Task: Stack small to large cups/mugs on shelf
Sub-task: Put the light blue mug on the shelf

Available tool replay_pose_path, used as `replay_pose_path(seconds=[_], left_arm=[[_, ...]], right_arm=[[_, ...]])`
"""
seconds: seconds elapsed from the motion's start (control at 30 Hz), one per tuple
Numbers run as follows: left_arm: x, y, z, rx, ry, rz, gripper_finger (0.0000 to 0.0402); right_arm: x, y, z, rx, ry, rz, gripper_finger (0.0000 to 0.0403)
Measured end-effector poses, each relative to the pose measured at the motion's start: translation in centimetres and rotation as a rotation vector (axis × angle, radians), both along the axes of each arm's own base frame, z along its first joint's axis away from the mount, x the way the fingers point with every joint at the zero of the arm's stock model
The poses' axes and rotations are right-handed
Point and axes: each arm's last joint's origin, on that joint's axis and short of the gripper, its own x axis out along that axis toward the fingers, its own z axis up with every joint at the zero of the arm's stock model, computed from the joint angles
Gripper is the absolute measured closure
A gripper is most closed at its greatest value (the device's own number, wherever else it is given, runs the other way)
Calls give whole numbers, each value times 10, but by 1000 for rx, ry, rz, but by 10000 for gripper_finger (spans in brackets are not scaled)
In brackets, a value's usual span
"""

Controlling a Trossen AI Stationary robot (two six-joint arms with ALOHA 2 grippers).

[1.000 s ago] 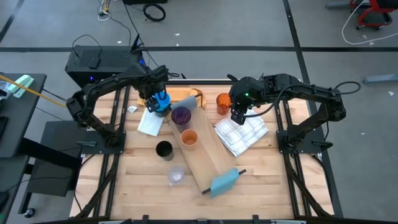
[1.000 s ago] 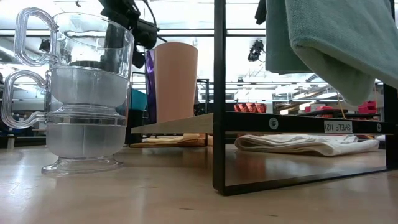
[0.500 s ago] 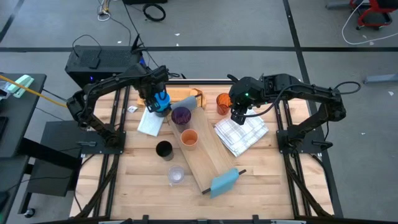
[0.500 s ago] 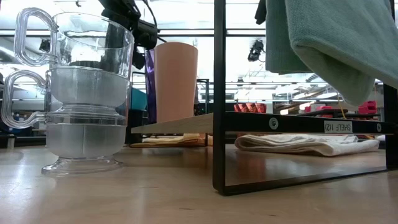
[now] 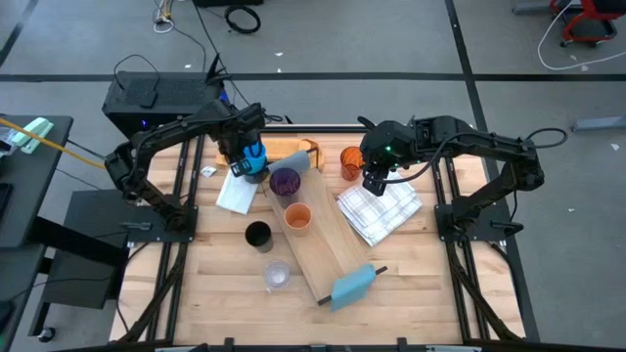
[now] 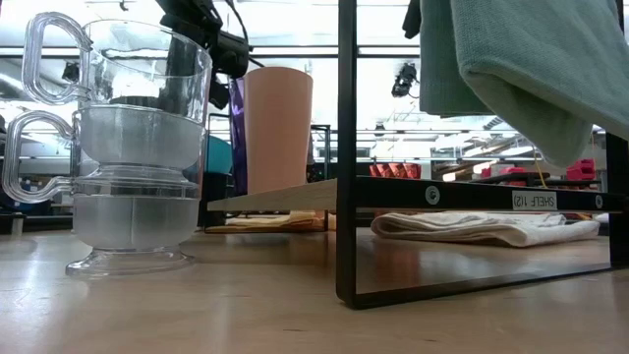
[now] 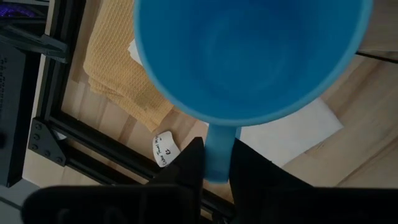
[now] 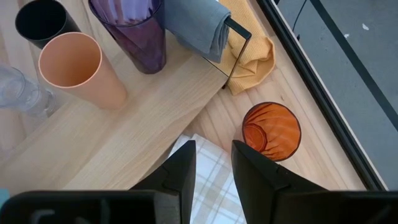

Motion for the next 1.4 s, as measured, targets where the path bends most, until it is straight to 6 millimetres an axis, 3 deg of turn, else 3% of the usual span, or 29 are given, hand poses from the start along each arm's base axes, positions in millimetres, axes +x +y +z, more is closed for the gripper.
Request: replay_pose_path(seconds=[0.13,0.27,0.43,0.57,0.7,0.93,1.13,1.4], left_arm=[[0,0,0,-3,4,0,321],[-1,-1,0,-6,8,1,344],[-2,-2,0,-14,19,2,344],[-3,-3,1,-24,28,14,320],[-2,-1,11,-11,10,16,324],[5,4,59,84,-119,3,345],[-2,-1,109,144,-201,15,316],[-4,-32,170,248,-396,-21,347]], right_arm=[[0,0,0,0,0,0,294],[0,0,0,0,0,0,294],[0,0,0,0,0,0,294],[0,0,0,0,0,0,294],[0,0,0,-3,1,3,294],[0,0,0,-4,2,4,294],[0,0,0,-5,2,5,294],[0,-1,0,-23,4,-7,294]])
